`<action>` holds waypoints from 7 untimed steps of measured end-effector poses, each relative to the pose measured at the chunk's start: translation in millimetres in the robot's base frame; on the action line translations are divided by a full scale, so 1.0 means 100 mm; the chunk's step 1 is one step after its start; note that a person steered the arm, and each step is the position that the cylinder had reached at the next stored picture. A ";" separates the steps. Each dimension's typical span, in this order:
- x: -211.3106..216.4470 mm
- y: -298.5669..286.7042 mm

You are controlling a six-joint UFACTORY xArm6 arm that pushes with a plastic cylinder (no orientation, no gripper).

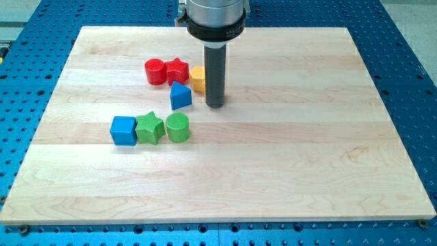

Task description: Make a horizontal line out of yellow blocks and red blocks

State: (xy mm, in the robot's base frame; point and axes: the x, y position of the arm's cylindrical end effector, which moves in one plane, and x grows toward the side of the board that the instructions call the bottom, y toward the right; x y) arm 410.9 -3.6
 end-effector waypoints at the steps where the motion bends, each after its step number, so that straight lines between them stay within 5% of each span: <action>1: -0.16 0.03; 7: -0.30 -0.33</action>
State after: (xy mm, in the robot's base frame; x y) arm 381.2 -37.1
